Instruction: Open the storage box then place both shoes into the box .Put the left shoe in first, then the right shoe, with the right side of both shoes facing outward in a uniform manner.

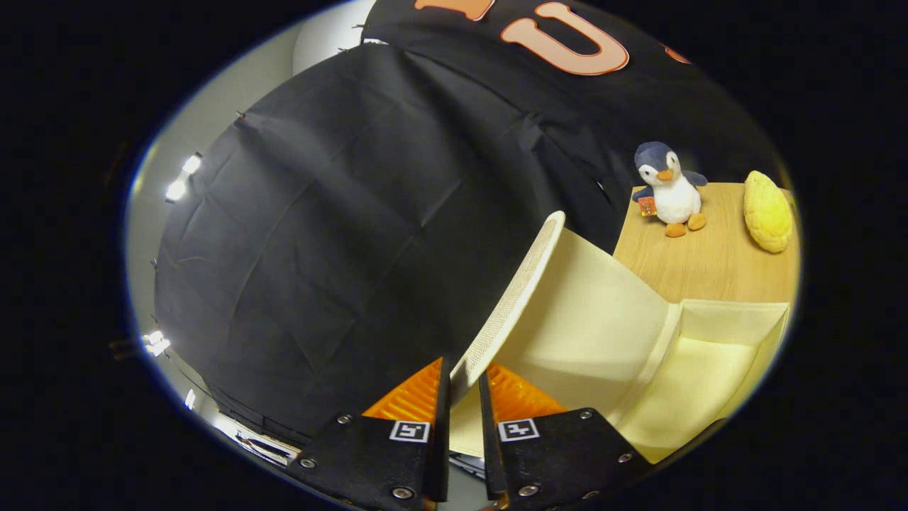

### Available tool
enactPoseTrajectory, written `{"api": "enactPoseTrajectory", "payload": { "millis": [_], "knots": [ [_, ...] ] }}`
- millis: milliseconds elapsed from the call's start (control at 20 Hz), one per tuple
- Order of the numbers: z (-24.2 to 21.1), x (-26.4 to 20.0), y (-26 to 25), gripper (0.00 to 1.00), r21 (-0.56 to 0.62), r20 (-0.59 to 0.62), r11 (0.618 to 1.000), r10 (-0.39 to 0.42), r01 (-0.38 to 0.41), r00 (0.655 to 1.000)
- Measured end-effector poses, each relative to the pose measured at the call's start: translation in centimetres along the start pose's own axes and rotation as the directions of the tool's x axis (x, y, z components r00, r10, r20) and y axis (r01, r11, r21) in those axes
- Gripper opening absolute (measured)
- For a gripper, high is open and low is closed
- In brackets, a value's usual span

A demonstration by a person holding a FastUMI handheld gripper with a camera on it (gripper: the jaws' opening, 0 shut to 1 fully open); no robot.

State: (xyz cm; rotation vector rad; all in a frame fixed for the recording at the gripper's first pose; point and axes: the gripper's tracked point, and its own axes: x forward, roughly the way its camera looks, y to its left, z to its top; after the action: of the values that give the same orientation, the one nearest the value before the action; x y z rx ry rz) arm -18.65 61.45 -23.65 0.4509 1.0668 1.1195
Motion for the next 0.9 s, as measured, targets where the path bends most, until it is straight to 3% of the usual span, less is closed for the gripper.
{"api": "enactPoseTrajectory", "payload": {
  "millis": [50,200,400,550,650,900],
  "knots": [
    [-0.1,0.7,-0.2,0.24,-0.003,-0.011,1.0,-0.016,0.016,1.0],
    [-0.6,2.3,-1.1,0.53,-0.021,-0.025,0.999,-0.048,0.048,0.999],
    [-1.1,0.5,-4.3,0.74,-0.044,-0.01,0.989,-0.143,0.143,0.99],
    [-1.1,-2.5,-8.6,0.82,-0.046,0.057,0.966,-0.251,0.254,0.966],
    [-1.2,-5.0,-12.1,0.86,-0.03,0.11,0.939,-0.338,0.343,0.935],
    [-2.6,-13.8,-21.9,0.88,0.036,0.203,0.826,-0.557,0.562,0.806]
  ]
}}
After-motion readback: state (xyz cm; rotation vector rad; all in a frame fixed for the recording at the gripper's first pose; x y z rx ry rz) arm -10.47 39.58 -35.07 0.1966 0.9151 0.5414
